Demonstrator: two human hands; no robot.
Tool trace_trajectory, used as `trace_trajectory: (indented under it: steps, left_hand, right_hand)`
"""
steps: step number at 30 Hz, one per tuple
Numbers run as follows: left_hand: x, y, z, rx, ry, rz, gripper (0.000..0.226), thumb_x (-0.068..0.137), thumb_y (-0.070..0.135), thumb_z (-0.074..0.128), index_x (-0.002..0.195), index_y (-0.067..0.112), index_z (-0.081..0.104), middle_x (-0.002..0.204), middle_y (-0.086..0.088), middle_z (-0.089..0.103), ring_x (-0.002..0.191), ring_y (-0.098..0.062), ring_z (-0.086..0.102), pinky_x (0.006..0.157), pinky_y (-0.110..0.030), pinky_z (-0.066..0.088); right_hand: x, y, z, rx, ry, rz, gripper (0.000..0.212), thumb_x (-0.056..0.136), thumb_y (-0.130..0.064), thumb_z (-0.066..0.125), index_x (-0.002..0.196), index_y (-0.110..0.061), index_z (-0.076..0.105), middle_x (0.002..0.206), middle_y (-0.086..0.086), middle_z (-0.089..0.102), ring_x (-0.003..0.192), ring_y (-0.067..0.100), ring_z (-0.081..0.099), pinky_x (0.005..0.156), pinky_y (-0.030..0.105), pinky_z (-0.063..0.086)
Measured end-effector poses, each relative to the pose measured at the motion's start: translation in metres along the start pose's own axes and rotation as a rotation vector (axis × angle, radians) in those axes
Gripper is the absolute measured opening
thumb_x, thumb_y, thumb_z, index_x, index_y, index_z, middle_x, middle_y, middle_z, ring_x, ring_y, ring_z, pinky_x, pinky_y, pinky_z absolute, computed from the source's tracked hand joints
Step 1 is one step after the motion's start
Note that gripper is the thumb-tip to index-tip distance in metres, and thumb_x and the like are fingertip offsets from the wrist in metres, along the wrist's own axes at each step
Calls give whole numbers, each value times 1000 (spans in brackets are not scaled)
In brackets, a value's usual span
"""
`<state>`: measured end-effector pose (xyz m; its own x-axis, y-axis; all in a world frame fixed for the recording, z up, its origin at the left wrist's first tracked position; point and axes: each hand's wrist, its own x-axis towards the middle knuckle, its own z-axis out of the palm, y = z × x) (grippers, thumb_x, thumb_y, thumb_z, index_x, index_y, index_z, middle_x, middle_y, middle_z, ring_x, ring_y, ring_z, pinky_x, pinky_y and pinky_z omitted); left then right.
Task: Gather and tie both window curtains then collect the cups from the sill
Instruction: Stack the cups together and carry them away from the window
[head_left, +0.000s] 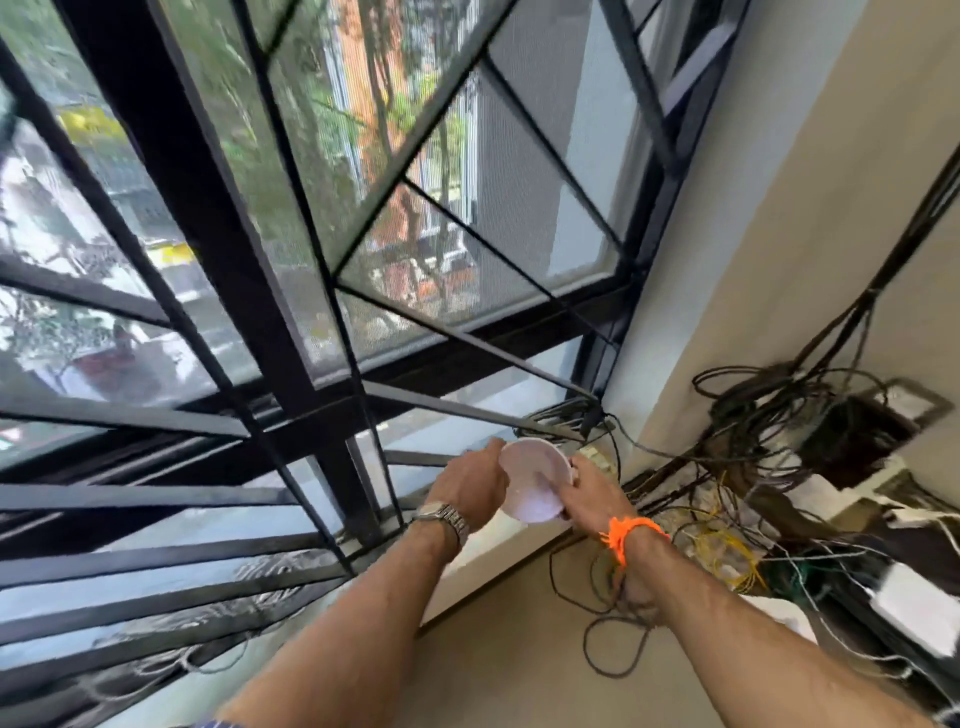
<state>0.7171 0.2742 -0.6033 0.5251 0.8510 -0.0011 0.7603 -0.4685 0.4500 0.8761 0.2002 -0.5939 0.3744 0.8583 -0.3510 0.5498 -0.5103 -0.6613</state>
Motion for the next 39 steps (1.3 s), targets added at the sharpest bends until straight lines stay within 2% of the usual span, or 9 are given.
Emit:
trace_trajectory:
  steps: [3, 6, 9, 14, 20, 25, 30, 35, 39]
  left_hand:
    - [-3, 19, -30, -26, 31, 4, 35, 89, 29, 43, 123, 27, 47, 97, -11, 67, 80, -33, 64, 60, -34, 42]
    - [-4, 39, -54, -56, -3, 12, 32, 87, 31, 45, 118, 28, 50, 98, -7, 69, 85, -31, 64, 69, -38, 52]
    - [-4, 66, -72, -71, -32, 86, 27, 85, 32, 46, 110, 27, 55, 94, -4, 71, 78, -27, 64, 64, -35, 52]
    - [-7, 131, -86, -79, -77, 204, 24, 81, 30, 49, 101, 23, 59, 91, -6, 70, 80, -31, 65, 66, -38, 55]
    - [-10, 237, -73, -114, -197, 365, 32, 84, 31, 52, 114, 23, 61, 96, -8, 72, 80, -30, 69, 69, -42, 59]
    - [-37, 338, -36, -70, -265, 565, 32, 80, 33, 57, 110, 25, 64, 101, -6, 71, 91, -30, 66, 69, -32, 50]
    - [-100, 438, 15, -154, -378, 676, 35, 81, 35, 58, 115, 25, 57, 103, -4, 68, 83, -21, 61, 68, -29, 46]
    - [-182, 524, 67, -126, -493, 804, 35, 80, 33, 58, 113, 24, 54, 97, -7, 70, 83, -24, 65, 72, -35, 54]
    - [-253, 578, 107, -97, -600, 920, 31, 78, 33, 58, 107, 25, 53, 94, -6, 70, 86, -27, 66, 67, -32, 48]
  right_hand:
    - [-22, -16, -26, -19, 36, -30, 31, 88, -18, 51, 118, -11, 50, 103, 14, 66, 87, 28, 65, 75, 34, 53]
    - [-45, -23, -50, -15, 131, -57, 33, 86, -13, 54, 117, -12, 43, 85, 1, 56, 61, 9, 56, 49, 11, 39]
    - [-65, -20, -76, 7, 171, -36, 25, 86, -13, 54, 106, -17, 40, 74, -5, 53, 42, -1, 53, 35, 9, 31]
    - [-102, -3, -131, 6, 260, -1, 19, 85, -15, 57, 98, -16, 43, 83, 4, 56, 72, 23, 55, 57, 27, 36]
    - [-162, 54, -197, 87, 391, 121, 17, 85, -16, 57, 93, -16, 41, 78, 3, 53, 77, 24, 52, 61, 29, 37]
    - [-242, 123, -246, 200, 512, 209, 27, 86, -12, 54, 109, -23, 44, 102, 11, 63, 59, 14, 52, 50, 15, 43]
    - [-340, 200, -280, 246, 594, 380, 20, 88, -12, 55, 105, -9, 44, 87, 19, 63, 46, 20, 54, 37, 23, 41]
    - [-448, 272, -291, 340, 709, 494, 20, 89, -11, 55, 107, -7, 46, 94, 23, 67, 59, 30, 61, 48, 31, 47]
    - [-533, 326, -282, 462, 758, 586, 21, 92, -8, 52, 112, -7, 45, 82, 17, 63, 38, 10, 57, 37, 20, 42]
